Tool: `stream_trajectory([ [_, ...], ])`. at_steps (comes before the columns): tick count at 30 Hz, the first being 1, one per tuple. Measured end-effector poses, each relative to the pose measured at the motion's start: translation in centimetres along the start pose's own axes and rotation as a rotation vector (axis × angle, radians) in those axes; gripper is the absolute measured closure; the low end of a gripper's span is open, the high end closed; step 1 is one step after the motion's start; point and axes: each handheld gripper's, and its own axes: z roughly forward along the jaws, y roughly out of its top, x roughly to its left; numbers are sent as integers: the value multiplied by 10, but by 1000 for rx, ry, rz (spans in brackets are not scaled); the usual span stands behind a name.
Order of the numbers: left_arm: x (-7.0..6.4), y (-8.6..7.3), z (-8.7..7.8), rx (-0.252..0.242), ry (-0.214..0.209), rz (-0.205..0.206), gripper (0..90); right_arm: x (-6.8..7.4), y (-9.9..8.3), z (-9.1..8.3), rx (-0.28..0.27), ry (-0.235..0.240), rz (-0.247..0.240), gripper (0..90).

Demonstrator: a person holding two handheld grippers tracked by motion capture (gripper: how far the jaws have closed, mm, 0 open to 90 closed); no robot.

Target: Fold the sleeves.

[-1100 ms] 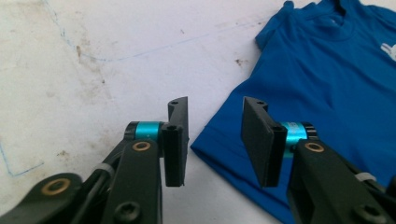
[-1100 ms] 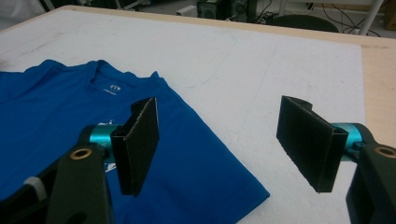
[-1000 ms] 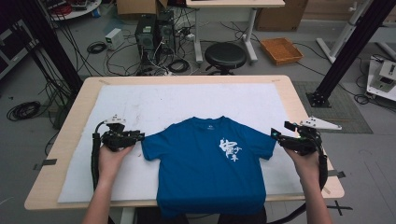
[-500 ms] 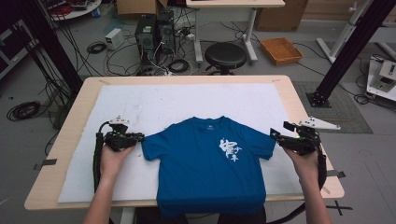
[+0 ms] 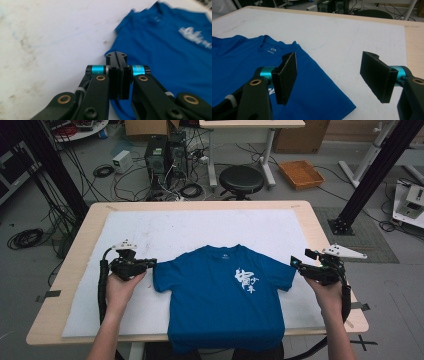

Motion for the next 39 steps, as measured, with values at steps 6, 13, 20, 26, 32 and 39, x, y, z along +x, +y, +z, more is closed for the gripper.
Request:
stream_trajectory([
  [6, -30, 21, -2, -10, -70, -21, 888, -1, 2, 0, -3, -1, 3, 296],
  [13, -63, 39, 19, -50, -193, -67, 888, -1, 4, 0, -9, -6, -10, 296],
  [20, -91, 43, 58, -58, -265, -89, 888, -3, 3, -1, -7, -15, -10, 296],
  [26, -104, 43, 87, -68, -235, -70, 885, -8, -1, -1, 1, -25, 5, 296],
  [32, -100, 42, 88, -147, -196, -42, 590, -14, -5, -2, 8, -36, 21, 299],
  [39, -91, 36, 56, -239, -145, 46, 443, -22, -11, 0, 46, -43, 51, 407],
])
